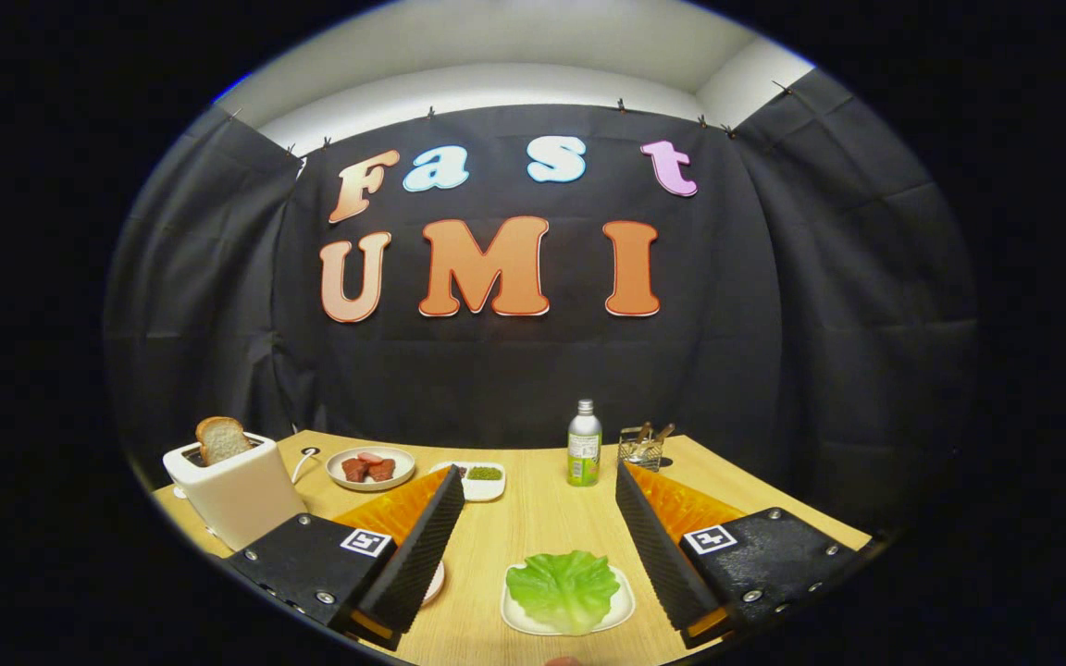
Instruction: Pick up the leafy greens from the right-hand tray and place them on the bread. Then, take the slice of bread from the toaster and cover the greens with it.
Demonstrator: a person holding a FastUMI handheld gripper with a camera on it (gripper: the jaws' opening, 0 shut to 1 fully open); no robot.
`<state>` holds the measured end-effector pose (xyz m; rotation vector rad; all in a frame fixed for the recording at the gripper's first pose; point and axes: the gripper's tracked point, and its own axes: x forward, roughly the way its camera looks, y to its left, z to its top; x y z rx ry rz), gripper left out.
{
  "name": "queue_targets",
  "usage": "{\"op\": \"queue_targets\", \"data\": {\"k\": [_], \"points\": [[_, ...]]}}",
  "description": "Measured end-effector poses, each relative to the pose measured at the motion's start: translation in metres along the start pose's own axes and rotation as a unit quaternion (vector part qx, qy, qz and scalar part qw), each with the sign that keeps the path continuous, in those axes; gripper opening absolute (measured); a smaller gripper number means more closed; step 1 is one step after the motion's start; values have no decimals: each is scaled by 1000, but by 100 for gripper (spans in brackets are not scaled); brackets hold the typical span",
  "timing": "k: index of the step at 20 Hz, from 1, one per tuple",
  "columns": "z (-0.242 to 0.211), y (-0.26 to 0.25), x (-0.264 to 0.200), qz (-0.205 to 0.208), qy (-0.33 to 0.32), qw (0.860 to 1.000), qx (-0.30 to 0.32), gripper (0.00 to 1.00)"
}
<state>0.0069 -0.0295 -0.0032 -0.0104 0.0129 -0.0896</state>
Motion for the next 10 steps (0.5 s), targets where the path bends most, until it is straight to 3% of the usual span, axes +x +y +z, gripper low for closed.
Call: {"op": "queue_targets", "data": {"k": [10], "points": [[-9,6,10,20,10,999,-29,99]]}}
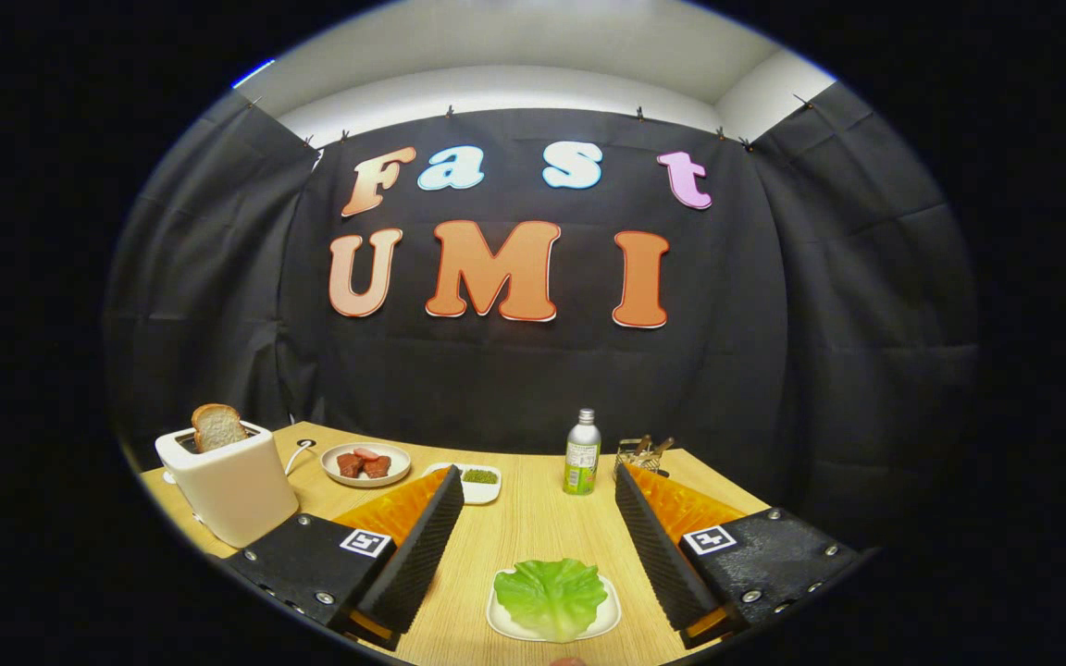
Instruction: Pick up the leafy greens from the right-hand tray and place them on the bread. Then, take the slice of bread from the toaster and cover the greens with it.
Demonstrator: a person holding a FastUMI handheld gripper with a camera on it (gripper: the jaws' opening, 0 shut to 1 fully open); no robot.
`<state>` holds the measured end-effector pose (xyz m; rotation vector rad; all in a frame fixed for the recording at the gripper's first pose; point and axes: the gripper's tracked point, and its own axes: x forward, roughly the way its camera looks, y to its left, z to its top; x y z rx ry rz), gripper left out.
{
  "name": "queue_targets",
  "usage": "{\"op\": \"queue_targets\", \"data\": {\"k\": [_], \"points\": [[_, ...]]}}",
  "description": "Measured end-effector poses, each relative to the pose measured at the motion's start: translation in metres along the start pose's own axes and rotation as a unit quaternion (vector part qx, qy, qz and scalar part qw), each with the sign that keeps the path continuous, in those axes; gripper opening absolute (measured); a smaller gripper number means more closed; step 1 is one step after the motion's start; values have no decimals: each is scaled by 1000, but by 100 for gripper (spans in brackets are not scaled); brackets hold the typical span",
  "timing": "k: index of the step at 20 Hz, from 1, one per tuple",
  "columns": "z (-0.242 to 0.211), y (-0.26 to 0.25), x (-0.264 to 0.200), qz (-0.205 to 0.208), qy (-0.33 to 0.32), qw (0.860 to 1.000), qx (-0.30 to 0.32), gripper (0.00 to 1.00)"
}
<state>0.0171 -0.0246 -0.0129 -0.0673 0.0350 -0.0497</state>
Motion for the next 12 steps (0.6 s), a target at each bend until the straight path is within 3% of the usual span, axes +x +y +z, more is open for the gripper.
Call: {"op": "queue_targets", "data": {"k": [7,12], "points": [[-65,-3,35,5,90,996,-17,99],[-131,-12,50,3,186,982,-23,100]]}}
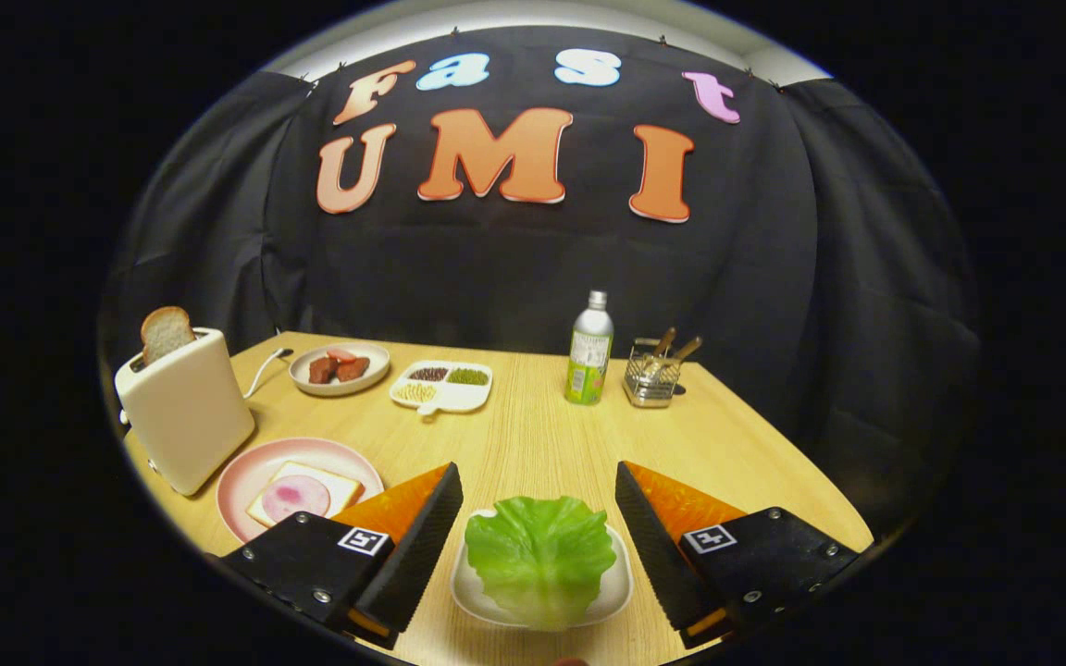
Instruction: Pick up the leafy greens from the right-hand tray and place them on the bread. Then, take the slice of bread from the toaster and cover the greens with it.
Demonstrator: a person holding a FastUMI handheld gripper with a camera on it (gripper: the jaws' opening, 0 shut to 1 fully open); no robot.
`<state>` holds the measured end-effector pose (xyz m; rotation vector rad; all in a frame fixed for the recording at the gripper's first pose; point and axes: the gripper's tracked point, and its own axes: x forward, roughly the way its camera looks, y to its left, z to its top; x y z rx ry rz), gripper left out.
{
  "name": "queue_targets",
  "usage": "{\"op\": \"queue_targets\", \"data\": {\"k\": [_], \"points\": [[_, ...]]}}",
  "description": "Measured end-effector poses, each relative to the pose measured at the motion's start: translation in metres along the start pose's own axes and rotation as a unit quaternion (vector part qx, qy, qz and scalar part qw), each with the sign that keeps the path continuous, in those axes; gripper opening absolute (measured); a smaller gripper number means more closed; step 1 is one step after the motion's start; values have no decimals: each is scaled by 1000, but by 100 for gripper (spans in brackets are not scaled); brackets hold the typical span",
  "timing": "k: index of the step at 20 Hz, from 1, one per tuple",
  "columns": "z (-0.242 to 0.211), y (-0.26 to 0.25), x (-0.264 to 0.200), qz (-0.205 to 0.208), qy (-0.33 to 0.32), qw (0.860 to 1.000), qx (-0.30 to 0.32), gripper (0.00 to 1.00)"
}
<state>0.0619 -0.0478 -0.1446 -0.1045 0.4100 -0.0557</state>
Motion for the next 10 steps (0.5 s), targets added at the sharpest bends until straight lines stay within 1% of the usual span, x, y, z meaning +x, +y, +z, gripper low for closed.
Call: {"op": "queue_targets", "data": {"k": [3,8,10], "points": [[-27,-3,11,1,45,999,-7,100],[-57,-5,21,-1,94,995,-23,100],[-68,-2,22,4,112,993,-25,100]]}}
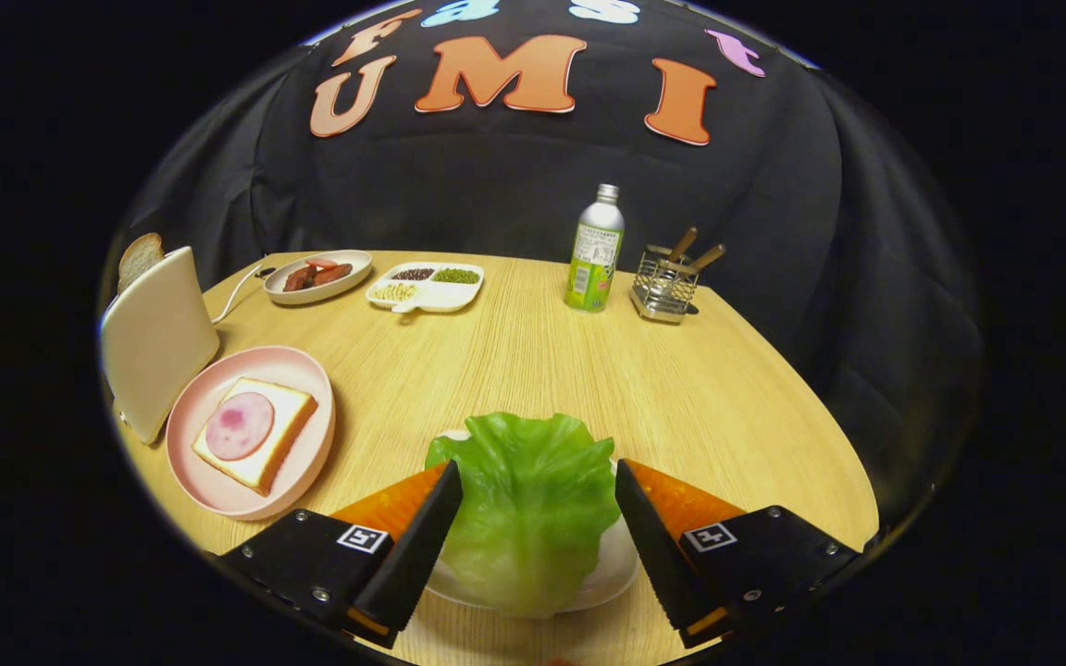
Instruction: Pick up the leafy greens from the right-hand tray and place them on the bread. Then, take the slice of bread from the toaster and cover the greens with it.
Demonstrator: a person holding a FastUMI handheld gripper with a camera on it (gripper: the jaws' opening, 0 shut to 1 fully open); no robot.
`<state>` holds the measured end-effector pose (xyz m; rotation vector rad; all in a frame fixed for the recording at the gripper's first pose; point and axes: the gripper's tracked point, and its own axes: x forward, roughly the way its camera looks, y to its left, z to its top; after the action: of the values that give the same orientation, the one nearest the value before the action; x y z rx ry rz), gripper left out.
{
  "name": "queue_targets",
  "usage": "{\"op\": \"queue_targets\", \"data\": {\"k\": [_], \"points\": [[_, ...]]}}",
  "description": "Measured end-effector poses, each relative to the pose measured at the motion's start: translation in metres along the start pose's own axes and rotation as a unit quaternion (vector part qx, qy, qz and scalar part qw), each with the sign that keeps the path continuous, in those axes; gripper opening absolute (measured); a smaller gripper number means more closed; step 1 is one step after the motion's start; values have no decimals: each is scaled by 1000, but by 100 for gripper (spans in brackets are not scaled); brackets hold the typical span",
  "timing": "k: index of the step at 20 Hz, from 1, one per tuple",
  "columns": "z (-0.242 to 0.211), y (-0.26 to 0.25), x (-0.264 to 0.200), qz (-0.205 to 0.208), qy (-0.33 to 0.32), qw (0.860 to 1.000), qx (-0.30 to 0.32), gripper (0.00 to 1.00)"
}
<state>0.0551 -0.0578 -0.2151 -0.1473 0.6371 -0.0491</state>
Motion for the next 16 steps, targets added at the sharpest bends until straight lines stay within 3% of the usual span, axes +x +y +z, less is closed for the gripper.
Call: {"op": "queue_targets", "data": {"k": [6,10,16], "points": [[-13,4,4,6,21,1000,-10,99],[-17,9,6,18,32,999,8,92],[-19,22,6,40,33,999,15,62]]}}
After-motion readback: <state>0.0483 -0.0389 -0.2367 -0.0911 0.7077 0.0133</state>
